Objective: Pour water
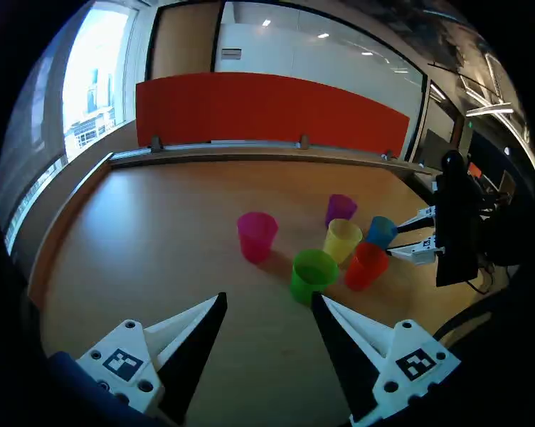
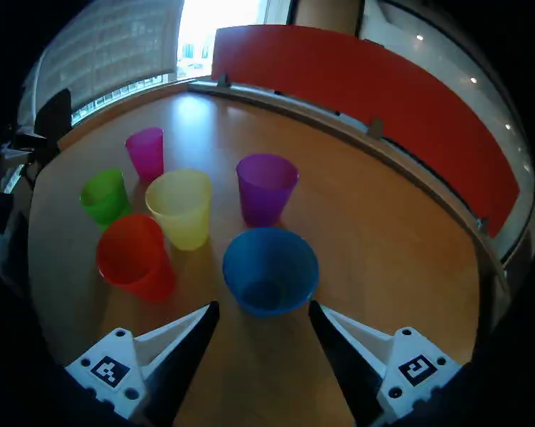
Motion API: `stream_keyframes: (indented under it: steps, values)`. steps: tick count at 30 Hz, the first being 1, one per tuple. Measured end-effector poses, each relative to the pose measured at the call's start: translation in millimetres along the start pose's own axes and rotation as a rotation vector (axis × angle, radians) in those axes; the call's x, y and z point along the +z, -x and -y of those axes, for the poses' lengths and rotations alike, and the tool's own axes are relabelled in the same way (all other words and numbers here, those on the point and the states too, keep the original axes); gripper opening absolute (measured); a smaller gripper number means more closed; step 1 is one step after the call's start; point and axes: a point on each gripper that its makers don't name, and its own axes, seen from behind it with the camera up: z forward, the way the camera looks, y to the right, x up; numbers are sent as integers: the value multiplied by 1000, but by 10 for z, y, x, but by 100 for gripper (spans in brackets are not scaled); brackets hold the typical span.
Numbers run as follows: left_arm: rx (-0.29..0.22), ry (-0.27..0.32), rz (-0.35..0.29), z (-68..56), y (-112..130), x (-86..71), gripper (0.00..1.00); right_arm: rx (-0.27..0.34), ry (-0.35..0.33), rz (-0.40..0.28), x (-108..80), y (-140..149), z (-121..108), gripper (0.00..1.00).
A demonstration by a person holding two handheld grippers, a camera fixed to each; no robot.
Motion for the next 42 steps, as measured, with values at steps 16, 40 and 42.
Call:
stream_keyframes:
  steps: [16,40,42]
  values:
    - [32,-37,-58,245,-222,78,87,137,93,-36,-435,108,20,98]
    - [-16,-139,-156,762,-568,387,87,344,267,-219,-839,-122,-187,97]
    - [-18,-152,-165,820,-593,419,87,371,282,-250,-874,-165,-239,97]
